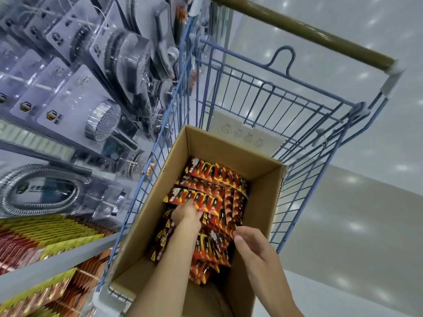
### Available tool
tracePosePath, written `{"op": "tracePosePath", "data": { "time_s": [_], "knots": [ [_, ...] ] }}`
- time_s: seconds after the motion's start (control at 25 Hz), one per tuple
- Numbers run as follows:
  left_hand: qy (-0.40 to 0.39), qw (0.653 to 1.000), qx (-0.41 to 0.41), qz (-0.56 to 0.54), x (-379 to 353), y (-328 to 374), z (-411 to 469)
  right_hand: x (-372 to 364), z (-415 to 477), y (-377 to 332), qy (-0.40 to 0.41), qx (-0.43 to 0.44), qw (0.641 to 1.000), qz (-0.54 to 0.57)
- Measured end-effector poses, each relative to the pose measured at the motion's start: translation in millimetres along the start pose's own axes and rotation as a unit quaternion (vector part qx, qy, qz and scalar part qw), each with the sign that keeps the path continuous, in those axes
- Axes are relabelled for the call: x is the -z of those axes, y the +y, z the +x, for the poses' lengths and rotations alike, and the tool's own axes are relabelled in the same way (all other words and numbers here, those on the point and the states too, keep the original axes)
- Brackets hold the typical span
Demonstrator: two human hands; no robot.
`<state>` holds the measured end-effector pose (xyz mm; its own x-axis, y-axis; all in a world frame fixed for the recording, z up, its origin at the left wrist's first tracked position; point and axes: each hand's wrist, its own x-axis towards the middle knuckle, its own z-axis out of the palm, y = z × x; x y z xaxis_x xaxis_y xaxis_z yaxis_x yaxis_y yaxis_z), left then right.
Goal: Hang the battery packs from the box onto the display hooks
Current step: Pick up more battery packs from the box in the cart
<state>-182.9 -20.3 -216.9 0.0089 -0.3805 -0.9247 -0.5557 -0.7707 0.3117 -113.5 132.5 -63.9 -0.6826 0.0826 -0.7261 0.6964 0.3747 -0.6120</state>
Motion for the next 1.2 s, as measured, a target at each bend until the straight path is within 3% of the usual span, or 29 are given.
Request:
{"op": "tracePosePath", "data": {
  "time_s": [0.24, 0.32, 0.44, 0.52, 0.6, 0.68, 0.76, 0.88, 1.04, 1.2],
  "knots": [
    [-0.097, 0.995, -0.025, 0.029, 95, -8, -58, 0, 50, -18, -0.006, 0.004, 1.000, -0.011],
    [-0.135, 0.987, -0.051, 0.069, 121, -3, -79, -12, 90, -21, -0.008, -0.077, 0.994, 0.071],
    [-0.166, 0.977, -0.075, 0.115, 146, 6, -98, -29, 143, -26, -0.042, -0.239, 0.941, 0.235],
    [-0.166, 0.975, -0.080, 0.126, 158, 12, -107, -47, 163, -27, -0.052, -0.297, 0.915, 0.269],
    [-0.168, 0.975, -0.078, 0.125, 168, 18, -113, -71, 178, -21, -0.031, -0.283, 0.935, 0.211],
    [-0.159, 0.978, -0.070, 0.112, 177, 21, -115, -89, 193, -14, 0.045, -0.209, 0.973, 0.086],
    [-0.146, 0.982, -0.066, 0.104, 184, 21, -115, -93, 209, -5, 0.098, -0.188, 0.977, 0.008],
    [-0.126, 0.986, -0.054, 0.092, 190, 18, -115, -97, 234, 5, 0.075, -0.198, 0.977, 0.029],
    [-0.120, 0.988, -0.038, 0.091, 194, 13, -111, -105, 235, -10, 0.127, -0.234, 0.963, -0.046],
    [-0.117, 0.989, -0.034, 0.084, 196, 9, -108, -103, 238, -4, 0.107, -0.277, 0.953, 0.062]
  ]
}}
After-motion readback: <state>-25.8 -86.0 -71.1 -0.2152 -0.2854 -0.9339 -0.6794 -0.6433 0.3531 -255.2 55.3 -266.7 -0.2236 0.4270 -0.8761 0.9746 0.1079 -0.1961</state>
